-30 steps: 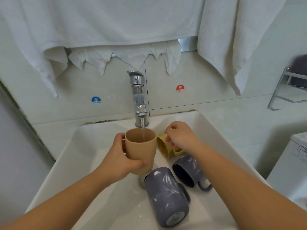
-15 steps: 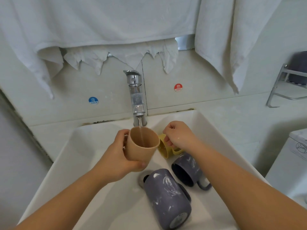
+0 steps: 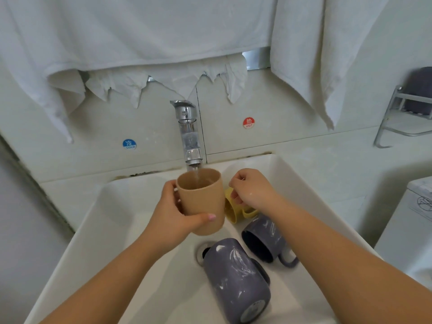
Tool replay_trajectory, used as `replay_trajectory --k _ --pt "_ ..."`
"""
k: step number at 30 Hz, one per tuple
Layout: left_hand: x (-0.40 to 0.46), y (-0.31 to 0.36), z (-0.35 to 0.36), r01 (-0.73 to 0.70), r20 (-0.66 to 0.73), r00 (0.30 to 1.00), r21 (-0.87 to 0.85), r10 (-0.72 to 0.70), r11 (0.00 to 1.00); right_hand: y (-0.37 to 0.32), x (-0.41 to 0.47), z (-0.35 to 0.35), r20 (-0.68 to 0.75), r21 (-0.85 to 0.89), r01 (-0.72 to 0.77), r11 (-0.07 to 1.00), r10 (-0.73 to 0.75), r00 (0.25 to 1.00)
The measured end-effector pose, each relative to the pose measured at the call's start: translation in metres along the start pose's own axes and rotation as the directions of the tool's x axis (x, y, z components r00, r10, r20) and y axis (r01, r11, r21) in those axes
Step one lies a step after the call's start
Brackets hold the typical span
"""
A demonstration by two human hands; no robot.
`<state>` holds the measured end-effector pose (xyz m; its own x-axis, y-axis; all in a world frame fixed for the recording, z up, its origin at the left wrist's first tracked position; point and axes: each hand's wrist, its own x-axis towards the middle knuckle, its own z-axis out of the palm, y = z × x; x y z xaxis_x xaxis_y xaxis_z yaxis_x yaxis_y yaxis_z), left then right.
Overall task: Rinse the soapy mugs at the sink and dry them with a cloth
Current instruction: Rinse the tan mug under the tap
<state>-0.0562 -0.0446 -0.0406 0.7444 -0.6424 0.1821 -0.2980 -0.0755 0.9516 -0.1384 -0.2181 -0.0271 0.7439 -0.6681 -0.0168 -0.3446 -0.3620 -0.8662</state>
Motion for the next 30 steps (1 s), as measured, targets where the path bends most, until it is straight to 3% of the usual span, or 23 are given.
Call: replay_trajectory --k 4,11,14,16,17,19,21,22,26,30 --pt "0.0 0.0 0.005 -0.007 -0.023 1.0 -0.051 0.006 0.999 0.001 0.0 0.0 -0.001 -0.008 0.005 1.0 -0.005 1.0" --pt "-0.001 -0.006 0.003 0.011 0.003 1.0 0.001 -0.011 1.0 0.0 0.0 0.0 -0.005 -0.028 0.017 0.999 -0.017 1.0" --pt "-0.001 -0.009 -0.007 -0.023 0.025 1.0 0.154 0.019 0.988 0.001 0.0 0.0 -0.001 -0.035 0.015 0.999 -0.015 1.0" --pt "-0.002 -0.011 -0.017 -0.134 0.08 0.99 0.352 0.113 0.926 0.001 0.0 0.0 0.0 -0.04 0.013 0.999 -0.013 1.0" --pt "-0.001 -0.013 -0.023 -0.224 0.117 0.975 0.493 0.191 0.841 0.001 0.0 0.0 0.003 -0.044 0.013 0.999 -0.012 1.0" --pt "0.003 -0.017 -0.037 -0.417 0.269 0.902 0.748 0.338 0.517 0.001 0.0 0.001 0.006 -0.053 0.008 0.999 -0.008 1.0" --pt "0.01 -0.023 -0.049 -0.537 0.446 0.803 0.83 0.394 0.154 0.0 0.0 0.002 0.006 -0.06 0.003 0.998 -0.003 1.0" --pt "0.014 -0.023 -0.055 -0.56 0.51 0.77 0.828 0.384 0.023 0.0 -0.001 0.002 0.007 -0.065 0.0 0.998 0.001 1.0" --pt "0.024 -0.019 -0.069 -0.621 0.711 0.601 0.703 0.365 -0.347 0.0 -0.004 0.004 0.023 -0.113 0.001 0.994 0.002 1.0" --pt "0.033 -0.015 -0.073 -0.594 0.806 0.512 0.583 0.297 -0.554 0.003 -0.006 0.007 0.038 -0.154 0.017 0.988 -0.011 0.999"
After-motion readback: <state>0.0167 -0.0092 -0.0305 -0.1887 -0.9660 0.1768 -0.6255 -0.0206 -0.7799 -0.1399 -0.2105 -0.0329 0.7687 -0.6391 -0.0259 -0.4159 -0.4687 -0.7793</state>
